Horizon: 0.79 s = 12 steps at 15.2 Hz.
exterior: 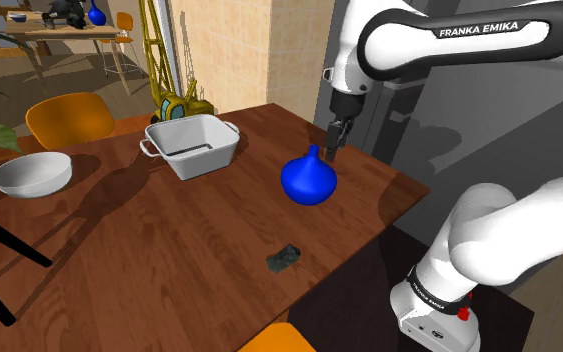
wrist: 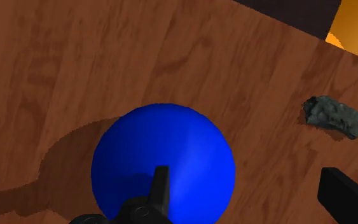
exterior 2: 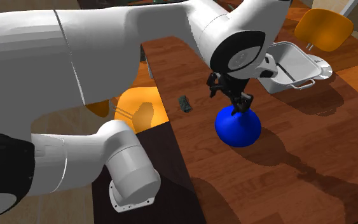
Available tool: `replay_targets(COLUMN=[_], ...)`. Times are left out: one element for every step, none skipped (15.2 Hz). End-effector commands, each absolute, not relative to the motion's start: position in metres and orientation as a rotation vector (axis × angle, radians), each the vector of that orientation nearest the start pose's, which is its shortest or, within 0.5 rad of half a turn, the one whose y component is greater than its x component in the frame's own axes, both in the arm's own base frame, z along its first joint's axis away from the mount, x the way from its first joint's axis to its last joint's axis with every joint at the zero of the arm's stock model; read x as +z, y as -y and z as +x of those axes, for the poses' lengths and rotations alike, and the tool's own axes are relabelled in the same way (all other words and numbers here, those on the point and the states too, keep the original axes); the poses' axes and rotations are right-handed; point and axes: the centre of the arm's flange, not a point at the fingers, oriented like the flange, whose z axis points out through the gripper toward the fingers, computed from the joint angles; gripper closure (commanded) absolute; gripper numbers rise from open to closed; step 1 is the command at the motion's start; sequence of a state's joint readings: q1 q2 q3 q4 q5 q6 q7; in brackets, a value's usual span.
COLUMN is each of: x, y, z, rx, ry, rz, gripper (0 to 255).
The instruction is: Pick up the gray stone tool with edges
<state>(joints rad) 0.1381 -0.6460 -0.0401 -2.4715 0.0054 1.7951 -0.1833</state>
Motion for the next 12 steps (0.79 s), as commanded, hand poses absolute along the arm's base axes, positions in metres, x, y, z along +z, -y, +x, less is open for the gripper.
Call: replay_targets(x=[0.492, 0.483, 0.475, 0.466, 0.457, 0.448, 0.439, 0.431, 0.422, 0.413, 0.405, 0.396], y=[-0.051, -0.060, -0.070, -0.079, -0.089, -0.098, -0.108, -0.118, -0.127, -0.137, -0.147, -0.156], z=[0.359, 0.362, 0.364, 0.365, 0.366, 0.367, 0.367, 0.366, 0.365, 0.364, 0.362, 0.359], rx=[0.046, 0.047, 0.048, 0.049, 0.050, 0.051, 0.052, 0.053, 0.054, 0.055, 0.055, 0.056], ry=[0.614, 0.694, 0.773, 0.851, 0.928, 1.005, 1.081, 1.156, 1.230, 1.303, 1.375, 1.445], rz=[-3.042, -3.022, -2.999, -2.974, -2.948, -2.919, -2.888, -2.856, -2.821, -2.785, -2.747, -2.707], gripper=[0, 0, 0, 0, 0, 0, 0, 0, 0, 0, 0, 0])
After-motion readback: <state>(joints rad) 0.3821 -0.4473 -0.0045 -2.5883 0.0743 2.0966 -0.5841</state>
